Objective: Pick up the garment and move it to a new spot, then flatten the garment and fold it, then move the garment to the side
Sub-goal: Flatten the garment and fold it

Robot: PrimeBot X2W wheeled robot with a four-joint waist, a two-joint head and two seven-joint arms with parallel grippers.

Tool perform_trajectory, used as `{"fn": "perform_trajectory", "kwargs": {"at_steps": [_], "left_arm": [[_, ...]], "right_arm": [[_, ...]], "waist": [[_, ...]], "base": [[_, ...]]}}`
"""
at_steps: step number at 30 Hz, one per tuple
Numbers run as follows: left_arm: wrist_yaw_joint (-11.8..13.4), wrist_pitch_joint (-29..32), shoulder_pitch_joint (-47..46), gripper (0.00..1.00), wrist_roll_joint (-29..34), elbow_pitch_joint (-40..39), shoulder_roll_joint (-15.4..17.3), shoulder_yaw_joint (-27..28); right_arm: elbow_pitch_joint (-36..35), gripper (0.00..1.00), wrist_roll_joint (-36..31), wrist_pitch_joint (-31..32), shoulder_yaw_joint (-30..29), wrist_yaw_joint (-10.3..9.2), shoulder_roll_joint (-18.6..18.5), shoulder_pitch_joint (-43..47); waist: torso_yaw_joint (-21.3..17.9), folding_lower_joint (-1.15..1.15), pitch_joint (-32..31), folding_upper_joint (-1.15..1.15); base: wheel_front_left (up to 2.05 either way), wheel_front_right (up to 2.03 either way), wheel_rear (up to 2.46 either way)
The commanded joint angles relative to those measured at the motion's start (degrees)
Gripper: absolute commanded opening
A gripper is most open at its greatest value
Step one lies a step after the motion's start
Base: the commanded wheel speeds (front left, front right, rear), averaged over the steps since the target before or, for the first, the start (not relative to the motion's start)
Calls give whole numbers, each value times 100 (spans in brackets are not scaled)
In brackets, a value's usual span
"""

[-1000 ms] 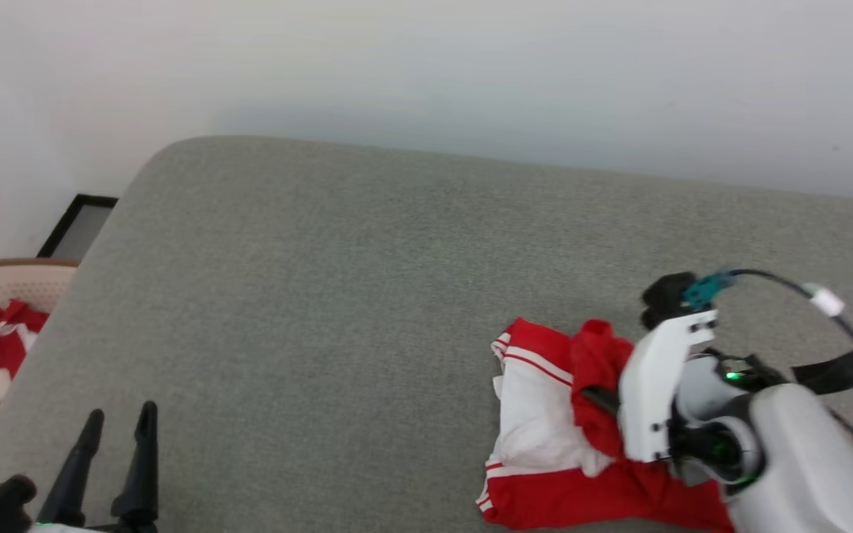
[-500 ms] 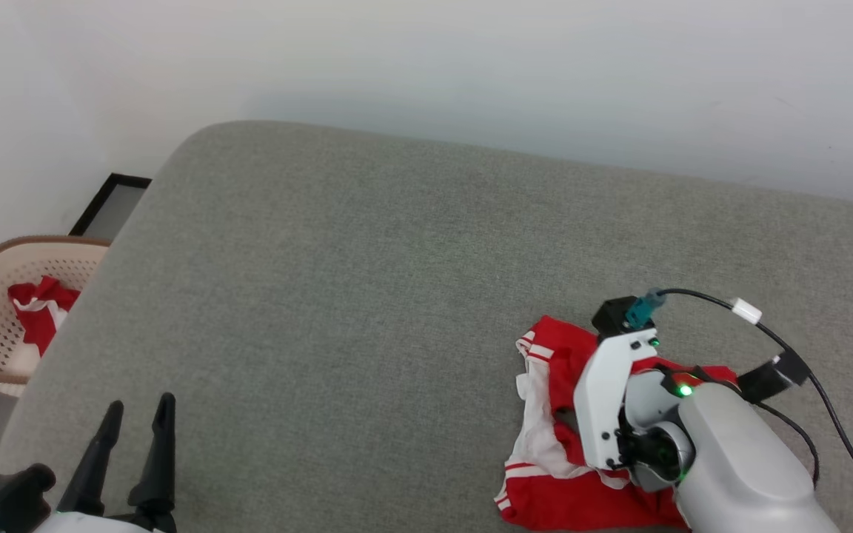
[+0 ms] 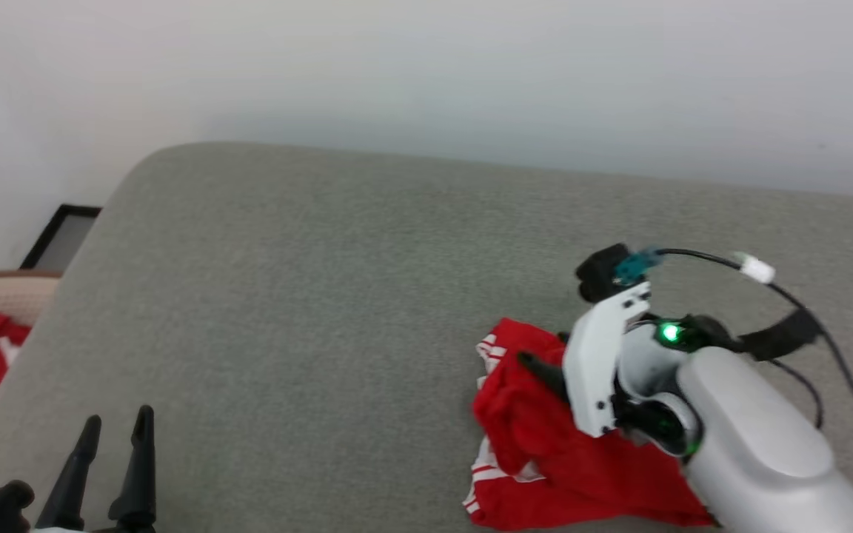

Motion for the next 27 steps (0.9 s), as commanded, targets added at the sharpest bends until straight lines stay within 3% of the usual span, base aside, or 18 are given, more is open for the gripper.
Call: {"fn": "perform_trajectory", "kwargs": {"at_steps": [1,7,14,20,27], "left_arm": [[30,-31,53,100,48,-45,7,24],[94,-47,217,100,117,-128,67,64],[189,-81,358,100,280,-164,122,111],[168,-96,409,100,340,-71,137,174],[83,-126,451,100,386,25,164,262]], "right_arm": [[-158,100,97,-129,82,-9,-107,129],[-915,100,384,-975,311,-9,-871,386],[-1284,100,445,-2269,160,-9,-1542,756],[-1178,100,395,-3357,-272,-9,-1885,1201],[-876,100,355,-4199,-837,-9,-2006,1719]], "waist": [[-175,0,-65,0],[-565,0,-163,0],[-989,0,-232,0],[-1217,0,-289,0],[-1385,0,-334,0]], "base": [[0,0,0],[0,0,0],[0,0,0],[0,0,0],[0,0,0]]}}
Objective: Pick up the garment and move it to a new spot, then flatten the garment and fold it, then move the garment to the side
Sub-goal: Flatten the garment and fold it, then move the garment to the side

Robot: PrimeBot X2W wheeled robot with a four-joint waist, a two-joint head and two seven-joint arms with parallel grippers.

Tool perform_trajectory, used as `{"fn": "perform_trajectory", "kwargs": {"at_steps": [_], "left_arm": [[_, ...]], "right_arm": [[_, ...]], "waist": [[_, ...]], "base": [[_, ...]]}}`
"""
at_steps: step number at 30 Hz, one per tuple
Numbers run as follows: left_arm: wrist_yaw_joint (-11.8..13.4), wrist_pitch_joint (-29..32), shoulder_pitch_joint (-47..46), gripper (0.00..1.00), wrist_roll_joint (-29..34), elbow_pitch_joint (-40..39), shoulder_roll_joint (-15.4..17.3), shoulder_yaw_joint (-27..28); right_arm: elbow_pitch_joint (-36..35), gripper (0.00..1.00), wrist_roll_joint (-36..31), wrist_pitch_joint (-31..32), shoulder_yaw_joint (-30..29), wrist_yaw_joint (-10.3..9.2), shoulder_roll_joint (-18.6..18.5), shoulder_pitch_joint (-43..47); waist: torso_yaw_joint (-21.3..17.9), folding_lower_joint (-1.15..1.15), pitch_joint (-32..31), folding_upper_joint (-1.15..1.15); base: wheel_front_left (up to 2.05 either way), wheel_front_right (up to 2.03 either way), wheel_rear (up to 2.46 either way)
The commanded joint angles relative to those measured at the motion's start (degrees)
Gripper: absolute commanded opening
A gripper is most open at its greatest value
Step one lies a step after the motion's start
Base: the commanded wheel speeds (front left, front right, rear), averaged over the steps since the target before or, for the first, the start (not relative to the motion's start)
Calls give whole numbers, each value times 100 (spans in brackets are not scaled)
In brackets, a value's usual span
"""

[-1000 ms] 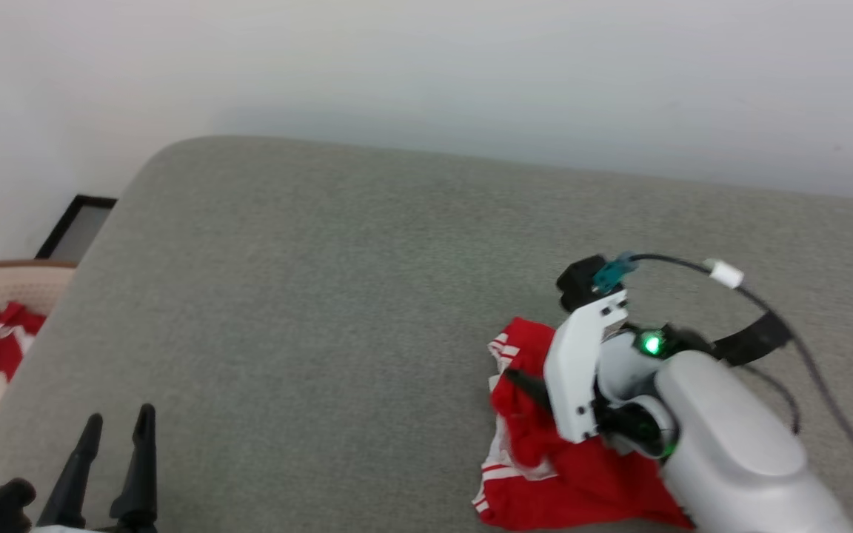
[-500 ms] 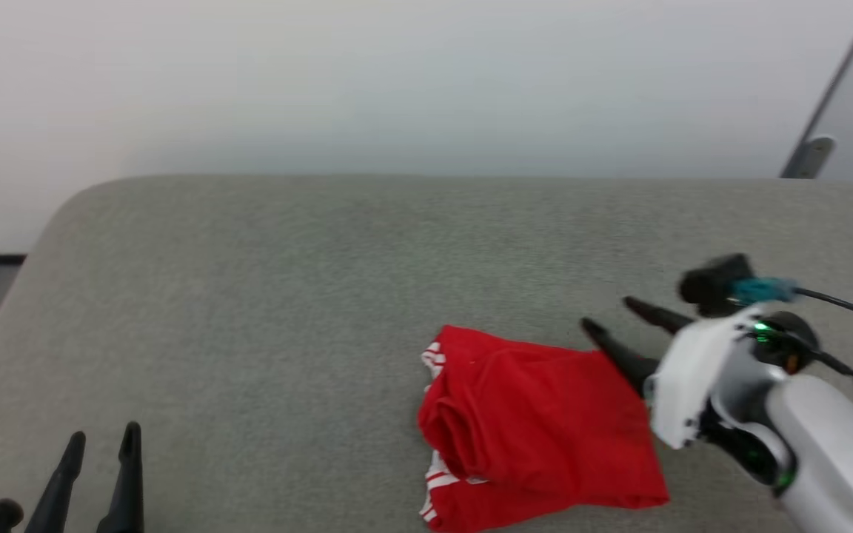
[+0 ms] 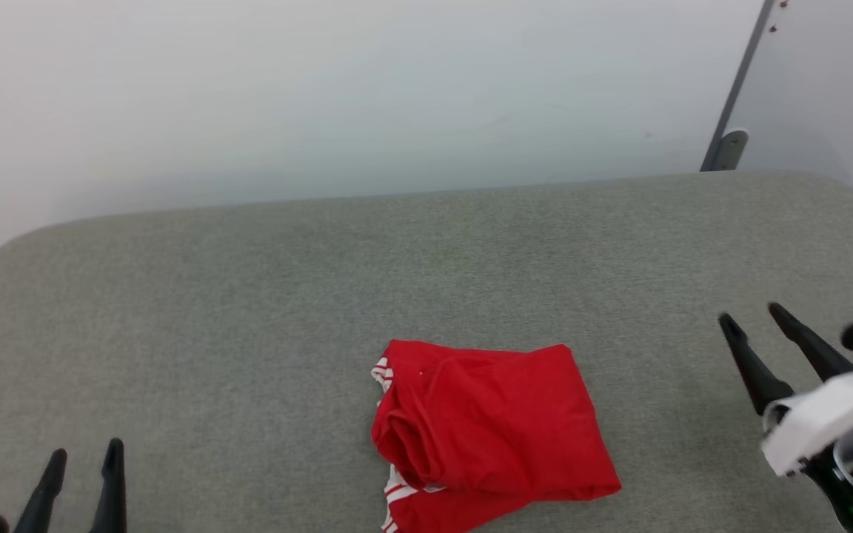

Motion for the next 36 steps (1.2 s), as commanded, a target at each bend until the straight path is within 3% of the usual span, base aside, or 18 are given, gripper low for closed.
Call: {"fn": "perform_trajectory", "kwargs": {"at_steps": [1,15,36], "left_arm": [[-40,-31,41,100,58,10,25,35],[-194,-42,123,100,60,111,120,346],[-315,32,201,100,-82,154,111,361]], "right_arm": [[39,100,-22,-125,-92,-10,-16,136],[69,100,-190,-472,-838,-10,154,829],[-148,100,-369,-47,-1056,-10,387,1033]], "waist": [[-54,0,-28,0],[-120,0,-89,0],[130,0,-134,0]], "base": [[0,0,0],[0,0,0],[0,0,0]]}}
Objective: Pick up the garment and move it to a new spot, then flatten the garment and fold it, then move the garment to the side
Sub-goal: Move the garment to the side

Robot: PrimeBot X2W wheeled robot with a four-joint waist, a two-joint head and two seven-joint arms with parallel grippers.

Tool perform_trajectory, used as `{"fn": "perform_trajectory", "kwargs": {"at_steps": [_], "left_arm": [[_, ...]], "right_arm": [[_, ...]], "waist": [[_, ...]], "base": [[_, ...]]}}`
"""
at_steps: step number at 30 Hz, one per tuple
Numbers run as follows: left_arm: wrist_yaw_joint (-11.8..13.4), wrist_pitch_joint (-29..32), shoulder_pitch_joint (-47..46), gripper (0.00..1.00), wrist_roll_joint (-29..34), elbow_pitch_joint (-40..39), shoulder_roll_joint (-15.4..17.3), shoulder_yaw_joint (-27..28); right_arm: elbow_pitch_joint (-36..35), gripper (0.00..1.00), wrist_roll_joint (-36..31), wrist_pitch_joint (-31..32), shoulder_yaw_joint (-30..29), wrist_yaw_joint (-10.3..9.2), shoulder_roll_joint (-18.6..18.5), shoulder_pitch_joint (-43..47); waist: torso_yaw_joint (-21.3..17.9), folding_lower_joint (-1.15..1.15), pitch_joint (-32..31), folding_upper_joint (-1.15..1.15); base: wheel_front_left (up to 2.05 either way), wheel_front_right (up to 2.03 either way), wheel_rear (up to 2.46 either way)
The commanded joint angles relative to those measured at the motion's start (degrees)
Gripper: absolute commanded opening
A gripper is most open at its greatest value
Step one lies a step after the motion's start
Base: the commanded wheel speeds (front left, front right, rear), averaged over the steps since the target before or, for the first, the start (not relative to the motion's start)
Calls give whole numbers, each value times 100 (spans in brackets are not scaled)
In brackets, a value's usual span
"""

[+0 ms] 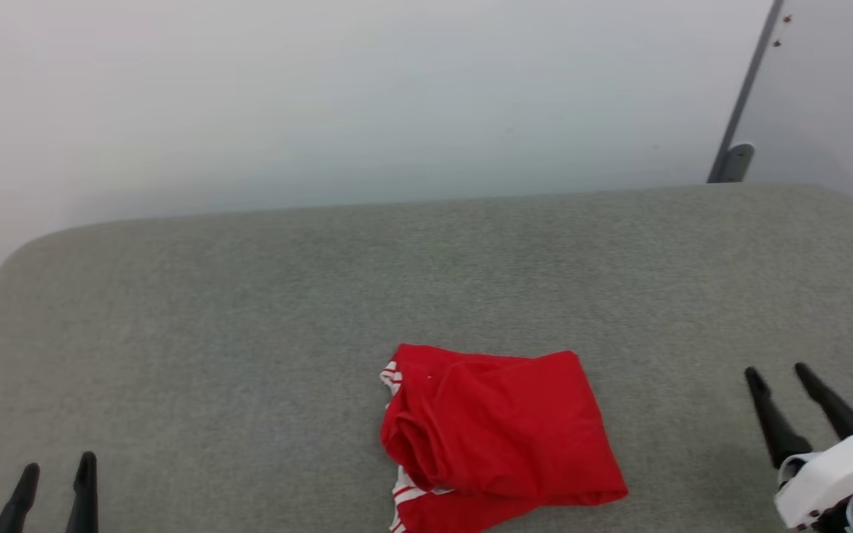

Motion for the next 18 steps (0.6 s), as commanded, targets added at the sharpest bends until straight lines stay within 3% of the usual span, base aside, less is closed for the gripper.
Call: {"fn": "perform_trajectory", "kwargs": {"at_steps": [1,18], "left_arm": [[3,22,51,100,-31,-4,18,-4],[35,354,107,100,-243,-70,-22,-198]], "right_arm": [[-8,100,14,41,32,-10,24,-14],[488,100,276,1333,1070,-10,222,-518]], "waist": [[93,0,4,0],[1177,0,97,0]], "base": [[0,0,0],[0,0,0]]}}
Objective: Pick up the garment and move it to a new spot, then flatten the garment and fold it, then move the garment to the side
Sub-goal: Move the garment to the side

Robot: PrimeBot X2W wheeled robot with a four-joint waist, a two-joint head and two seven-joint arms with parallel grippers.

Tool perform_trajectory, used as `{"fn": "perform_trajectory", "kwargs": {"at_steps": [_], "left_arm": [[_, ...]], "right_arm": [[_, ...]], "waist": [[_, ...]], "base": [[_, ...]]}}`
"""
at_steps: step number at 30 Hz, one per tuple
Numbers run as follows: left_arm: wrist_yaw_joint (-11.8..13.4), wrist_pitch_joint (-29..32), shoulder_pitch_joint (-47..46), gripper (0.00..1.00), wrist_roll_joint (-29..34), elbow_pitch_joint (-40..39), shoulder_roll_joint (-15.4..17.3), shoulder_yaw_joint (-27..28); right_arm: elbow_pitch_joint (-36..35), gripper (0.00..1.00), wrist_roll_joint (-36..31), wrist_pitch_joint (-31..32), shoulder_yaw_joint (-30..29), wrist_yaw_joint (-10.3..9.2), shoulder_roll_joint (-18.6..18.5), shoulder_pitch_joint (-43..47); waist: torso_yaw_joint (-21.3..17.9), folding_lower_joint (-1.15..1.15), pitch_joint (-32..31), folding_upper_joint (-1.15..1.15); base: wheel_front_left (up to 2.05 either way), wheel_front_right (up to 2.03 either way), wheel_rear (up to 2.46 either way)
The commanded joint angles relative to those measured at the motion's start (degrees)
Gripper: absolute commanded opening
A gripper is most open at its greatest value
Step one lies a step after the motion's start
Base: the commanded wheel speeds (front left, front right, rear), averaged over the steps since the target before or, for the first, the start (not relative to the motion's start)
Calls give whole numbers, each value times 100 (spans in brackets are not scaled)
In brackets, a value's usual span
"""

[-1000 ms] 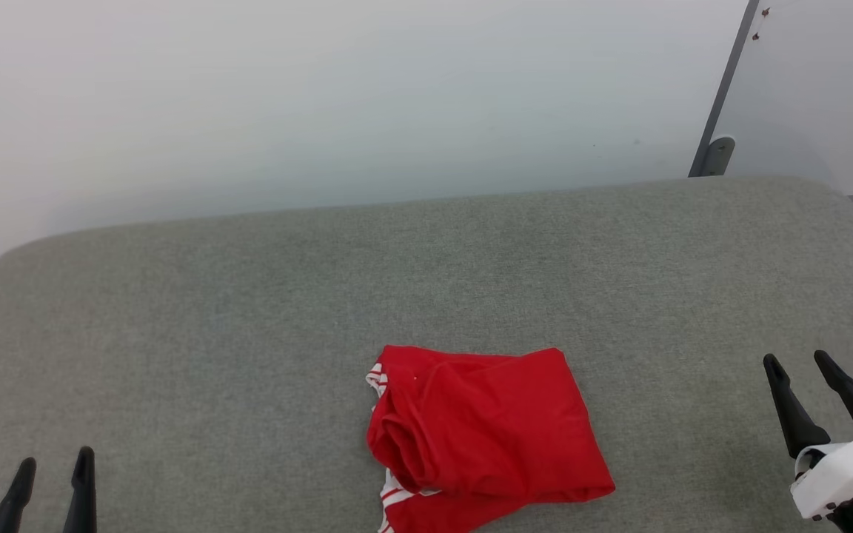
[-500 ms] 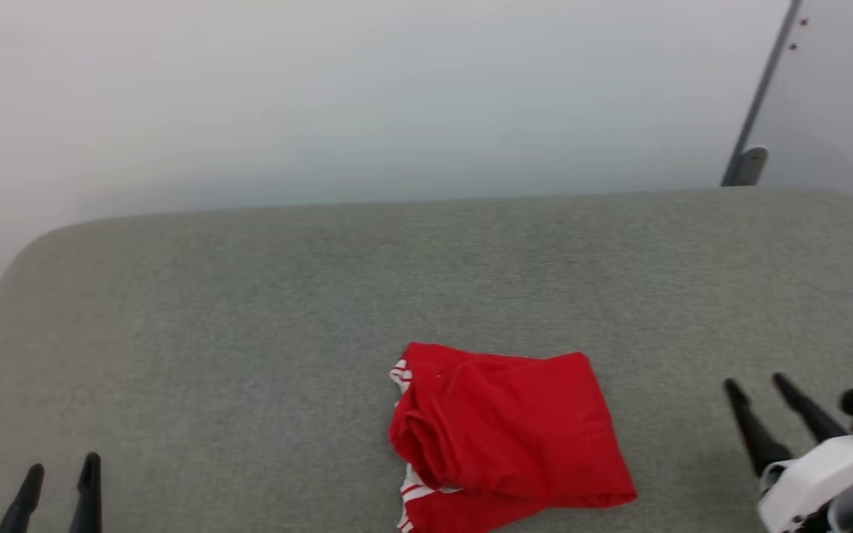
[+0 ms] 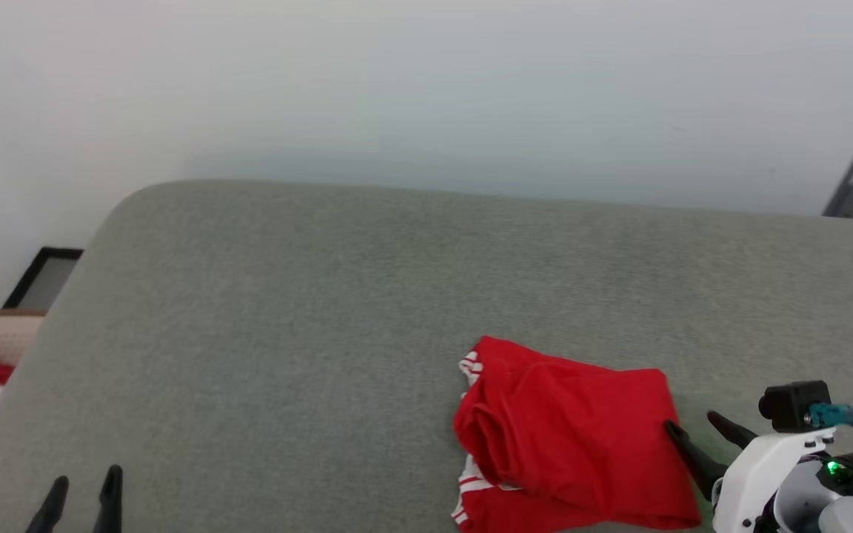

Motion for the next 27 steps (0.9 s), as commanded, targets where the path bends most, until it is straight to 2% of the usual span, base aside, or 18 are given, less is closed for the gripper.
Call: {"fn": "perform_trajectory", "kwargs": {"at_steps": [1,8,15,16,17,24,27], "left_arm": [[7,-2,16,100,-33,-13,-11,-16],[-42,-16,-144,100,-83,47,-69,-122],[-105,-80,-427,100,-110,231,-153,-300],[-103,-96,-464,100,-96,259,-162,-328],[-112,-105,-500,100,-80,283,-173,-361],[-152,-196,-686,100,-53,423,-218,-457],[-146,-233,-700,100,-46,439,-231,-459]], "right_arm": [[99,100,47,140,-50,-10,15,-79],[587,100,56,1162,-182,-10,107,-342],[1098,100,30,2104,-398,-10,470,-605],[1157,54,31,2227,-389,-9,539,-636],[1181,0,25,2334,-364,-8,597,-678],[1088,0,20,2641,-319,-8,593,-856],[874,0,-30,2675,-339,-9,448,-945]], "waist": [[230,0,67,0],[497,0,326,0],[652,0,610,0],[670,0,640,0],[688,0,666,0],[726,0,748,0],[672,0,756,0]], "base": [[0,0,0],[0,0,0],[0,0,0],[0,0,0],[0,0,0],[0,0,0],[0,0,0]]}}
